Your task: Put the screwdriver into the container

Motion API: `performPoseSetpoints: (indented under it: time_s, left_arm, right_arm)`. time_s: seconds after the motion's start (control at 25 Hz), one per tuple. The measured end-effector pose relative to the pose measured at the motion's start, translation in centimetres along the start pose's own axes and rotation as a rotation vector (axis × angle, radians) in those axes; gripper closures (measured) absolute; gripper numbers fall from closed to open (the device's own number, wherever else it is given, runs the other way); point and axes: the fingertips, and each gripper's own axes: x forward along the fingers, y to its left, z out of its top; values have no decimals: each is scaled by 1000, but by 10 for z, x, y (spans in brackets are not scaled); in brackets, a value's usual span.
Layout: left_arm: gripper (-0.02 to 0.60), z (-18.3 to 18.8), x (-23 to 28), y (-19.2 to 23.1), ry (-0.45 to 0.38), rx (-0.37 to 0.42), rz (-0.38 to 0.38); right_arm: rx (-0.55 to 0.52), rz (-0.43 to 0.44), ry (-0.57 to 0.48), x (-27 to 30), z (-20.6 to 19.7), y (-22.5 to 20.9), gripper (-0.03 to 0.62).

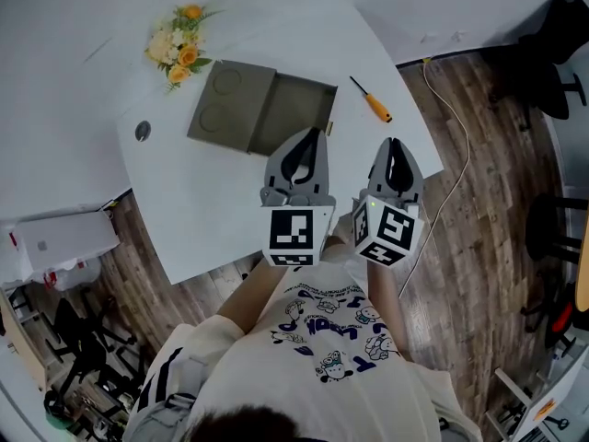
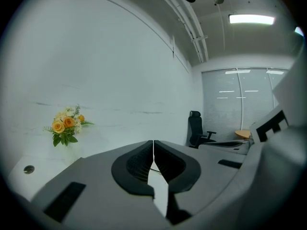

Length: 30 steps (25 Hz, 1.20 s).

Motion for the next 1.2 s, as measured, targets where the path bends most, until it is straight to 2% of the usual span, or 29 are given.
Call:
performPoseSetpoints:
  time_s: [0.48, 1.04, 1.2]
  left_arm:
    - [563, -21, 59, -2, 64, -19, 55]
    - [563, -59, 89, -2, 157, -45, 83]
    - [563, -68, 96, -3, 175, -52, 80]
  right_arm:
    - [-46, 67, 75, 62, -17, -32, 549]
    - [-75, 135, 174, 101, -54, -41, 546]
    - [-87, 150, 206, 110, -65, -43, 499]
